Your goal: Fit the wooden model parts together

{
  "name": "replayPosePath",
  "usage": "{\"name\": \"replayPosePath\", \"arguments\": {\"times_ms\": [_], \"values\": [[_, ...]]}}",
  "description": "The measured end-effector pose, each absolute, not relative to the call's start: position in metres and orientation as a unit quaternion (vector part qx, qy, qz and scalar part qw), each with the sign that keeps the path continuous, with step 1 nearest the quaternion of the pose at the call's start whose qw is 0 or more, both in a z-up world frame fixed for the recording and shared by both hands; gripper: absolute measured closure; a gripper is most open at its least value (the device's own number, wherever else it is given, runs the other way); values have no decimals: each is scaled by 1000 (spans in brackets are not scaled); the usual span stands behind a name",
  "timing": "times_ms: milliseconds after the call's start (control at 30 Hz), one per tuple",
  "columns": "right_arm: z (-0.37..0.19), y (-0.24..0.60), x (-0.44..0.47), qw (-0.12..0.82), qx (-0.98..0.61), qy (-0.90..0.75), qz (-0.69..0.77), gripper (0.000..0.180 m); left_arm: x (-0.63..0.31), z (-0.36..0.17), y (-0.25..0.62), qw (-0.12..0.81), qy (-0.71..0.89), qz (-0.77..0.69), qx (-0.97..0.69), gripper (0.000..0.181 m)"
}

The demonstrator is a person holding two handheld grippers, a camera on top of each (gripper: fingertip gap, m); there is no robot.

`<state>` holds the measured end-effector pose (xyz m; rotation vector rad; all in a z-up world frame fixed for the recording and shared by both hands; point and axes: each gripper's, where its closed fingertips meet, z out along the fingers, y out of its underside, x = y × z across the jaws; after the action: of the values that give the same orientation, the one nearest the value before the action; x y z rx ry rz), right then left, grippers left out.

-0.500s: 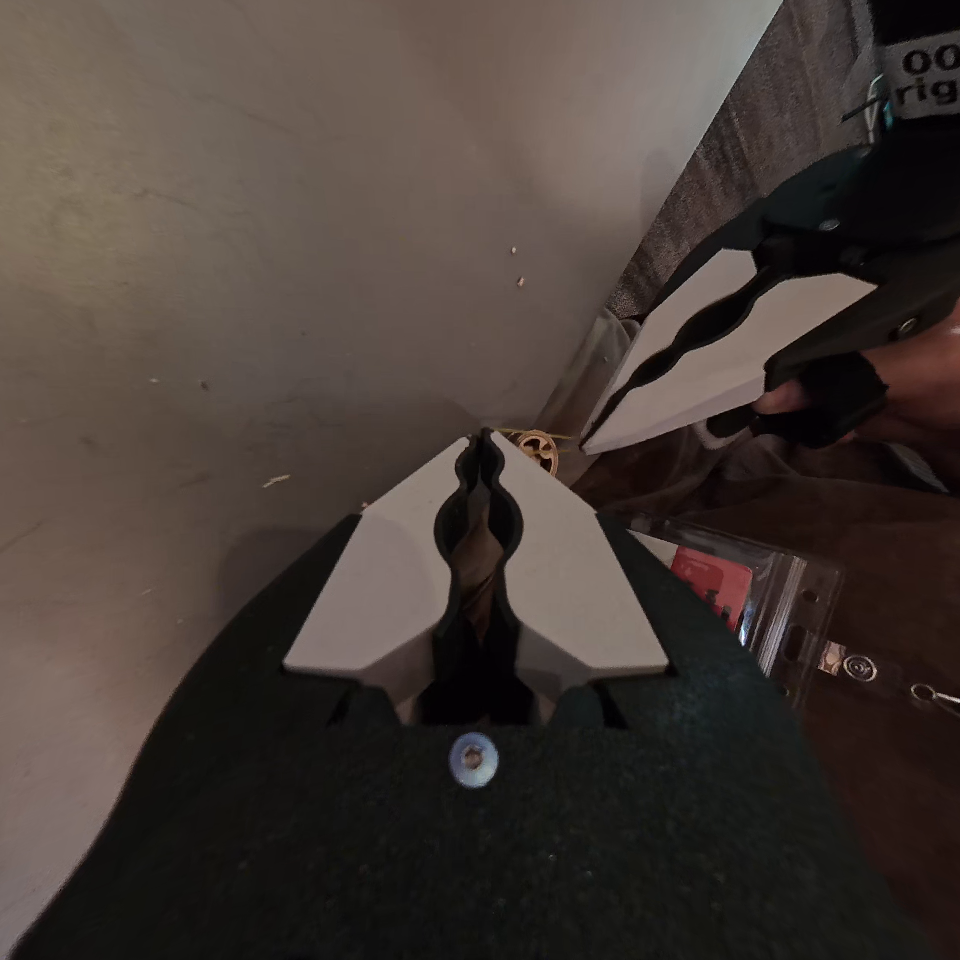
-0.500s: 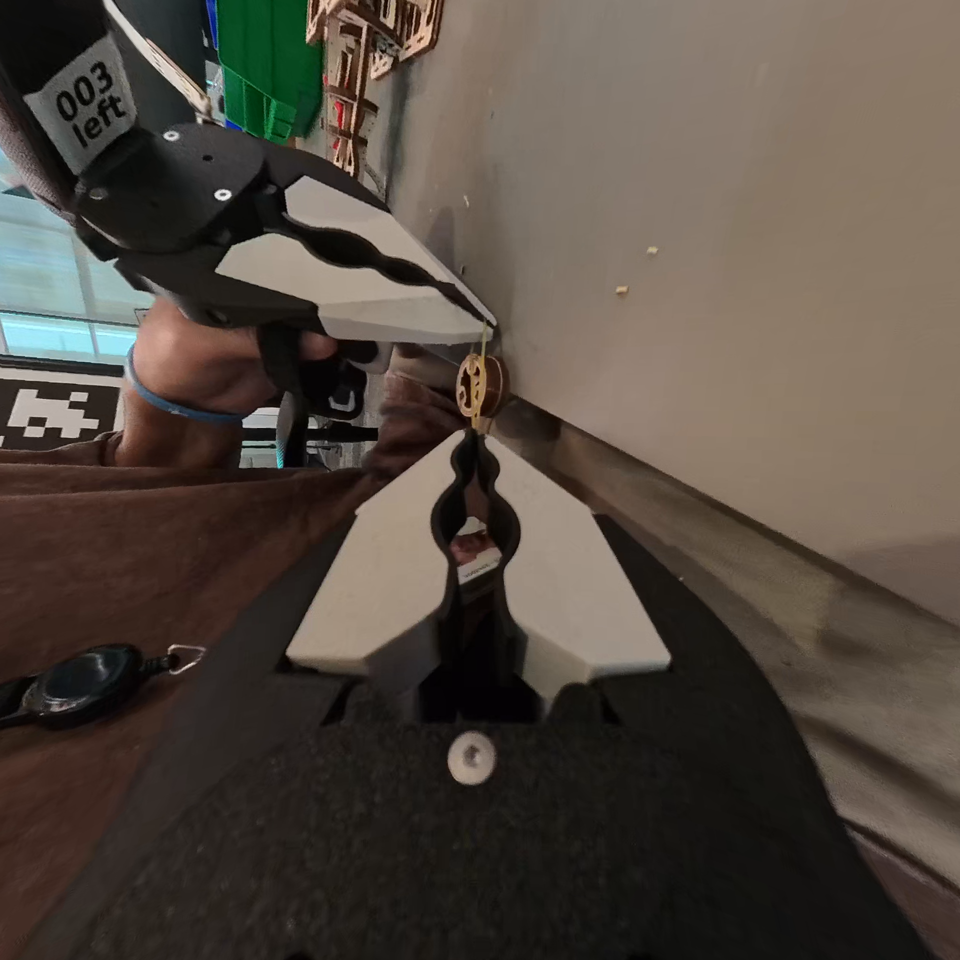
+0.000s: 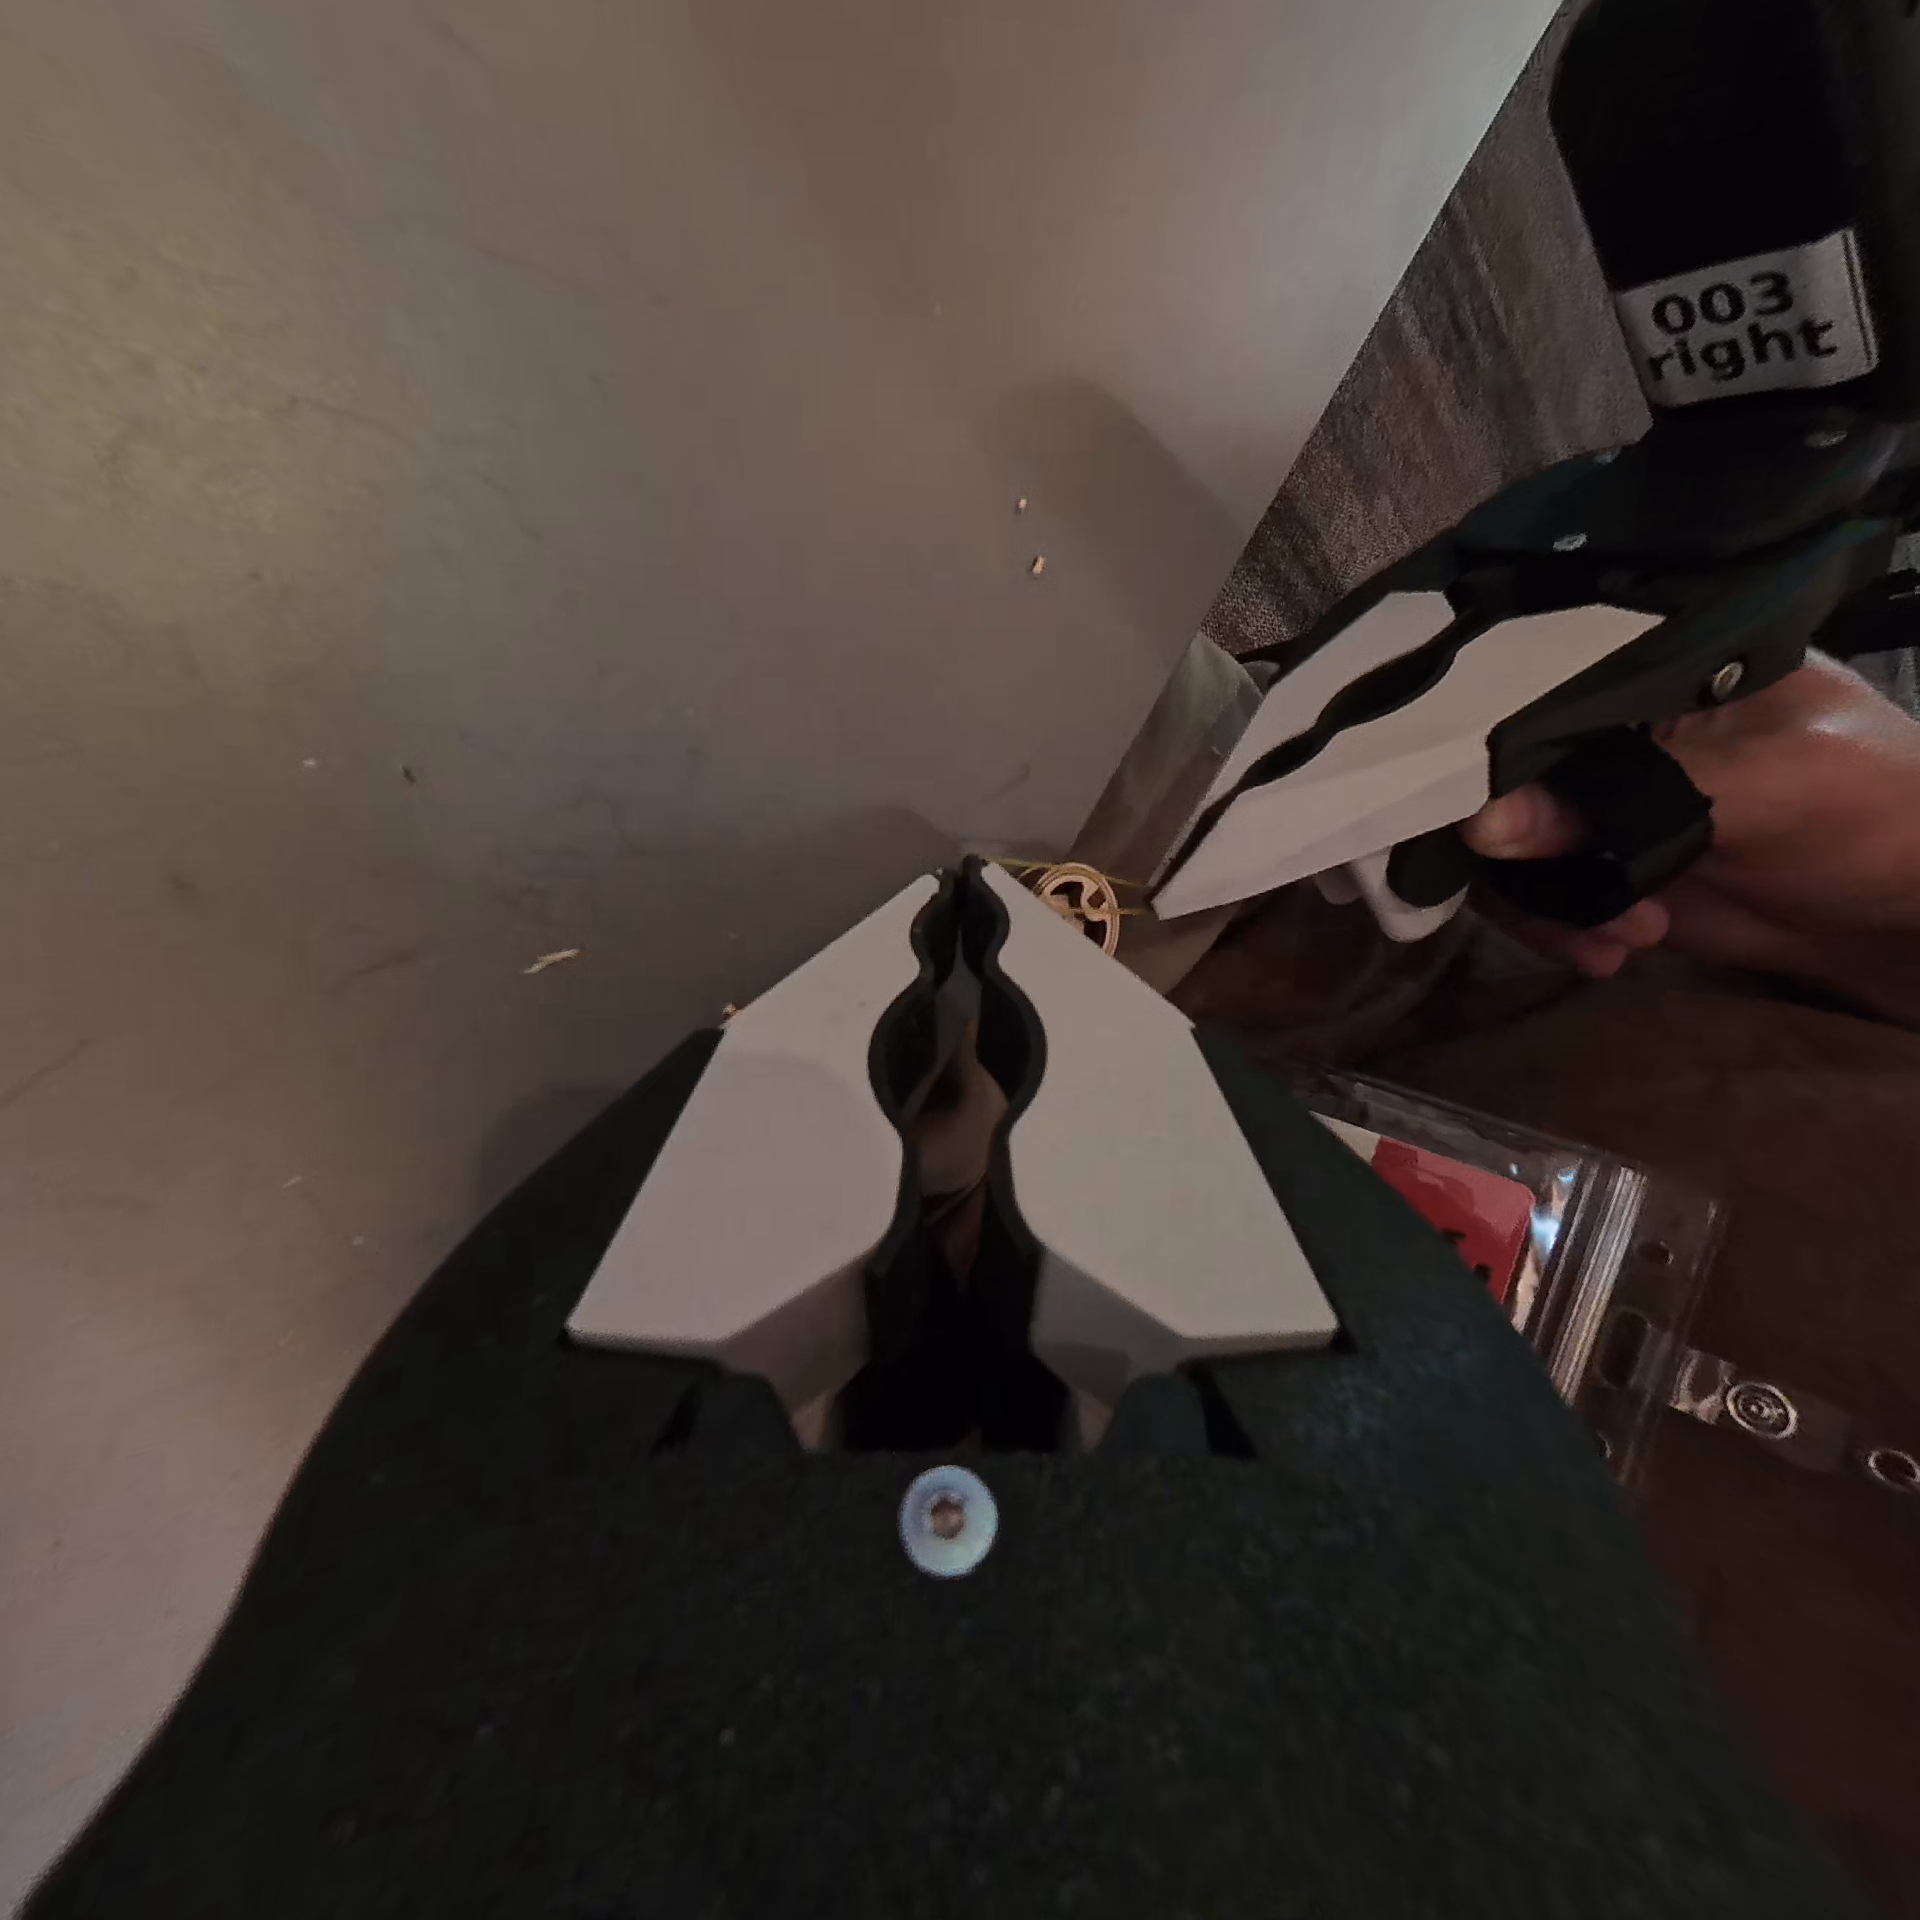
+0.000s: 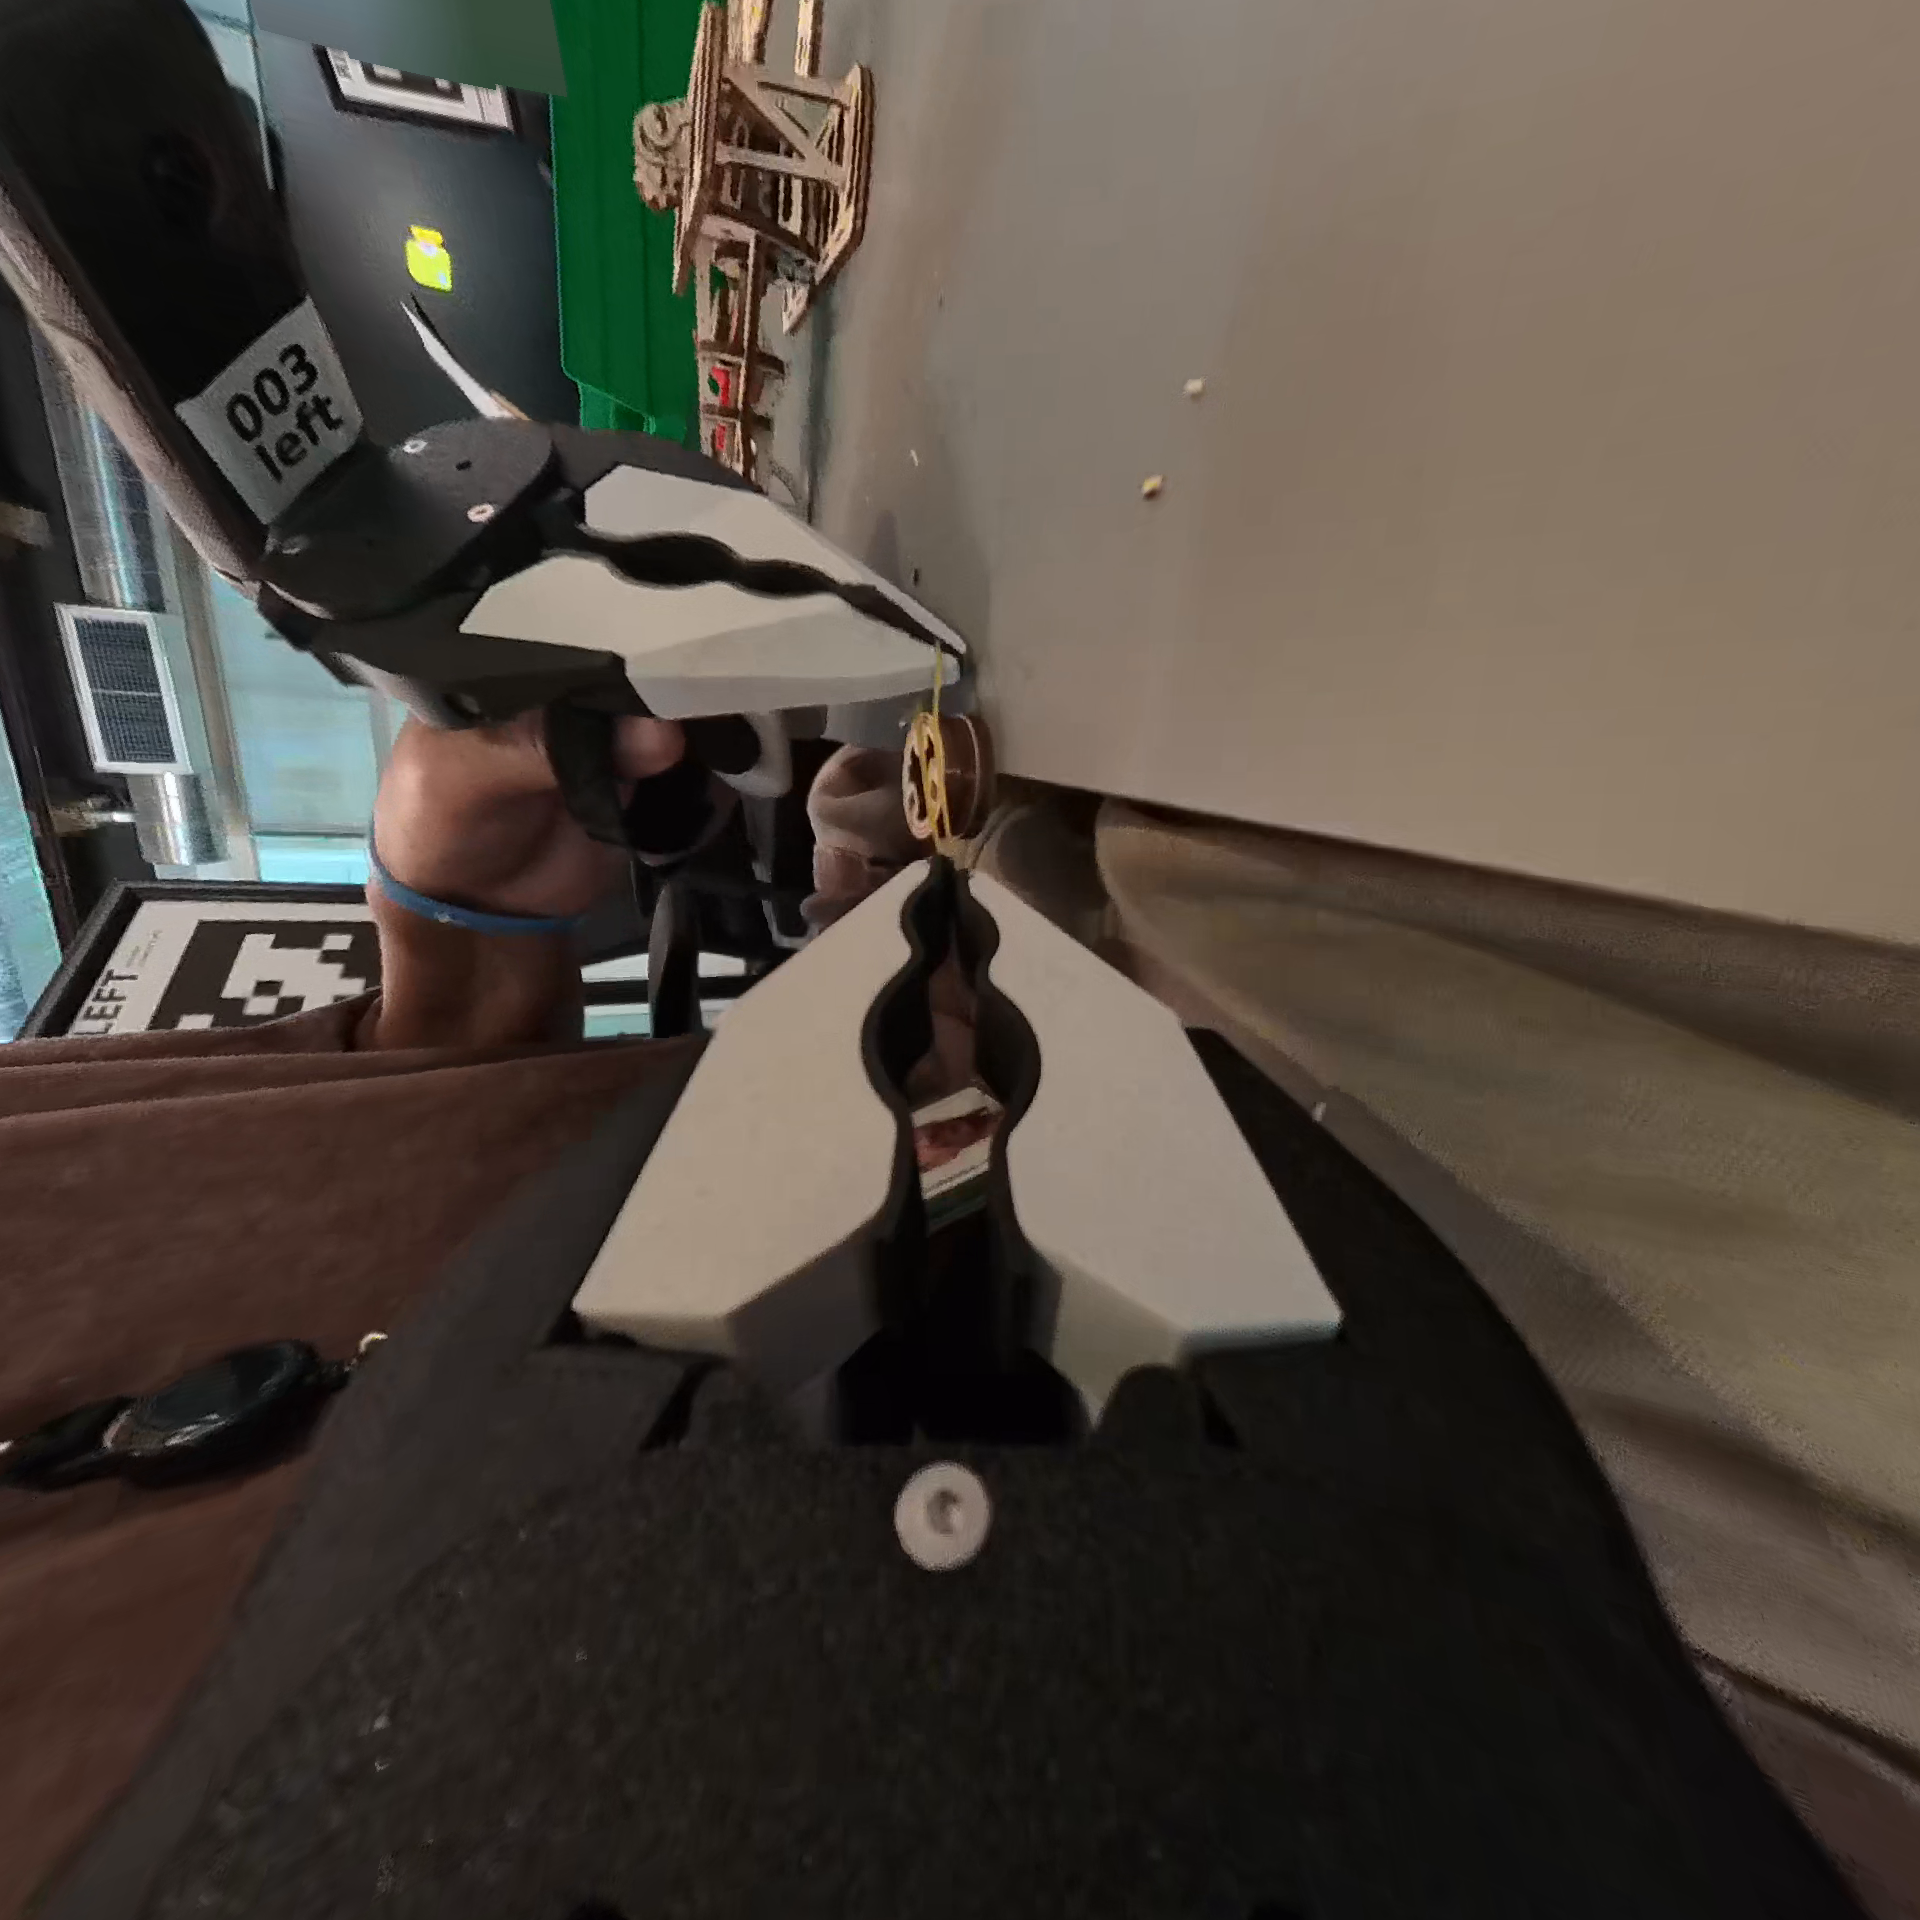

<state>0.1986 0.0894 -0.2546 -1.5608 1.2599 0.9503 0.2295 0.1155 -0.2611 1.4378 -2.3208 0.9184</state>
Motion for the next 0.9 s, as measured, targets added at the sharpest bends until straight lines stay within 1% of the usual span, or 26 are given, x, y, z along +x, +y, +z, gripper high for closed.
{"name": "replayPosePath", "arguments": {"times_ms": [233,600,900], "values": [[-257,86,204,467,-588,537,384,180,230,-261,115,129,-800,319,492,181],[-257,100,199,462,-644,494,357,180,234,-261,116,123,-798,323,493,181],[-253,117,205,476,-616,502,375,180,234,-260,116,125,-793,332,495,181]]}}
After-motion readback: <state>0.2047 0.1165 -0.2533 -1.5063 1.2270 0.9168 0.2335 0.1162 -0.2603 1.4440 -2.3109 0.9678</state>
